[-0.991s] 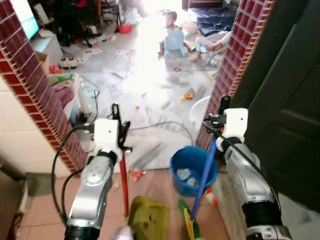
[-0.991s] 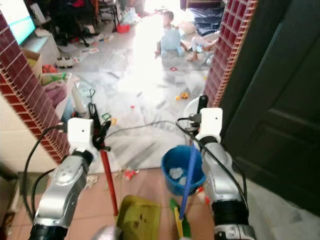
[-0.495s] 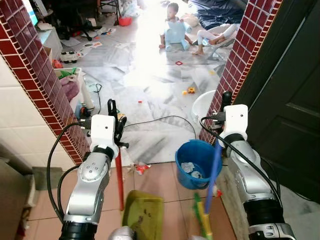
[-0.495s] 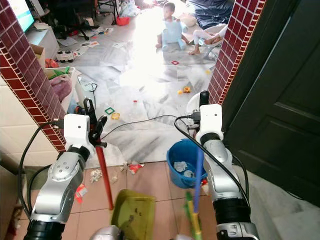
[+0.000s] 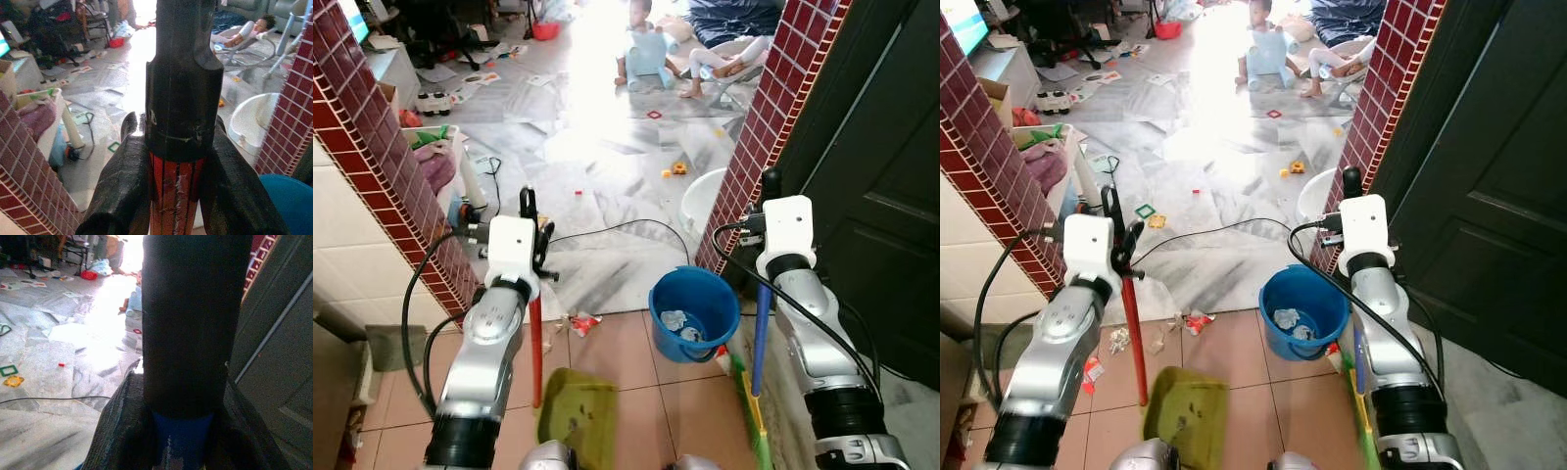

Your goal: Sweep floor

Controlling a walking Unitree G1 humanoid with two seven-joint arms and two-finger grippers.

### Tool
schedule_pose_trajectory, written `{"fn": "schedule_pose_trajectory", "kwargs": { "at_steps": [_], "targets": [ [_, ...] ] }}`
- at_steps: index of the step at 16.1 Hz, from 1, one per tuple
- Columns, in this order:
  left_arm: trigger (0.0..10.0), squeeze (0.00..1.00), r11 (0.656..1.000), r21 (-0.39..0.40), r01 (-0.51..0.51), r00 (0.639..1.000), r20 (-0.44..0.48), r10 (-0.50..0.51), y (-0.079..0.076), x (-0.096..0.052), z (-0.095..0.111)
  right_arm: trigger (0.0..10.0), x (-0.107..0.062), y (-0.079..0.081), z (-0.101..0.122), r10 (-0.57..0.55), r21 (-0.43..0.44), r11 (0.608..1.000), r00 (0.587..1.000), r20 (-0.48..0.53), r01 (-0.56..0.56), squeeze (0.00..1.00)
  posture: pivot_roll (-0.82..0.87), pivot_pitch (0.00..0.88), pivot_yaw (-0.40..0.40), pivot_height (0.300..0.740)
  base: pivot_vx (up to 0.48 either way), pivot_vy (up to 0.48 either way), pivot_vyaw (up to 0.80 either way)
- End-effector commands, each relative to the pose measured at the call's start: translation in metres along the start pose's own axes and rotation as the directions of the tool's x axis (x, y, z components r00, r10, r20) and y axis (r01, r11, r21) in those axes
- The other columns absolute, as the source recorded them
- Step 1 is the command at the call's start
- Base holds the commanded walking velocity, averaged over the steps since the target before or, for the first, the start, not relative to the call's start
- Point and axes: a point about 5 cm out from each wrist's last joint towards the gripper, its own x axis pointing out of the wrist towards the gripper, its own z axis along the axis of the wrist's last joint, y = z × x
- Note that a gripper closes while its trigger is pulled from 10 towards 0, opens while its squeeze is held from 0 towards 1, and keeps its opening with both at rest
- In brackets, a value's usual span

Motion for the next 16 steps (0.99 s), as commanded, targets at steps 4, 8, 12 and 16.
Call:
{"fn": "schedule_pose_trajectory", "kwargs": {
  "at_steps": [4, 8, 12, 16],
  "targets": [
    [10.0, 0.00, 0.998, 0.009, -0.055, 0.994, 0.100, 0.054, 0.009, 0.014, 0.016, 10.0, 0.007, -0.004, 0.017, 0.035, -0.050, 0.998, 0.993, 0.115, -0.029, 0.00, -0.08, 0.000, -0.006, 0.740, 0.000, 0.000, 0.00],
    [10.0, 0.00, 0.997, 0.019, -0.081, 0.989, 0.126, 0.078, 0.011, 0.020, 0.020, 10.0, 0.018, 0.020, -0.003, 0.160, 0.033, 0.986, 0.986, 0.046, -0.161, 0.00, -0.06, 0.000, 0.000, 0.740, 0.000, 0.000, 0.00],
    [10.0, 0.00, 0.993, 0.022, -0.112, 0.987, 0.120, 0.109, 0.016, 0.020, 0.015, 10.0, 0.016, 0.046, -0.007, 0.271, 0.141, 0.952, 0.963, 0.014, -0.270, 0.00, -0.06, 0.005, -0.002, 0.740, 0.000, 0.000, 0.00],
    [10.0, 0.00, 0.994, 0.022, -0.107, 0.987, 0.120, 0.103, 0.012, 0.023, 0.014, 10.0, 0.016, 0.062, 0.014, 0.315, 0.294, 0.901, 0.947, 0.064, -0.320, 0.00, -0.07, 0.006, -0.002, 0.740, 0.000, 0.000, 0.00]
  ]
}}
